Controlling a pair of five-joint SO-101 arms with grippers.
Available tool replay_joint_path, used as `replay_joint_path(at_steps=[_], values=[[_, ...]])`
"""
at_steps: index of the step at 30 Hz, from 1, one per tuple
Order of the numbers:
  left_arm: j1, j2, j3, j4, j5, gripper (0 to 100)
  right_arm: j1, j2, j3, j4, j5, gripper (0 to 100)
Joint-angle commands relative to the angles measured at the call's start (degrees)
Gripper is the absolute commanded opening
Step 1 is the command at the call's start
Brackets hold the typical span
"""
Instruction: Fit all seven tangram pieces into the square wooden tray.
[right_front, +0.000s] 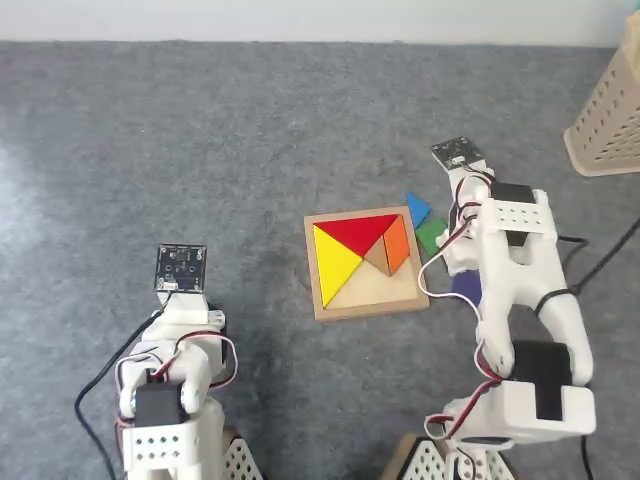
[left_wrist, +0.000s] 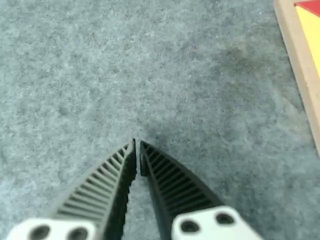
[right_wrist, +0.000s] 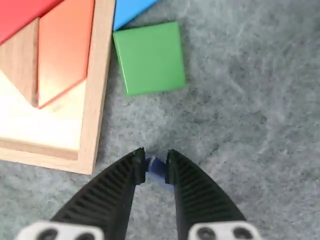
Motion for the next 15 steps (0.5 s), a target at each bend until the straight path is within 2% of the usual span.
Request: replay_joint_path(at_steps=[1,10,15], values=[[0.18,-0.88,-0.66,0.09,0.44,1,-1.36,-3.74,-0.44,0.4,1.85,0.6],[0.18,-0.88,-0.66,0.09,0.44,1,-5.58,-3.82,-0.7,0.57,8.44,0.7],[0.18,-0.88,-0.66,0.09,0.44,1,-6.81,-3.38,-0.44,0.22,7.47,0.7]])
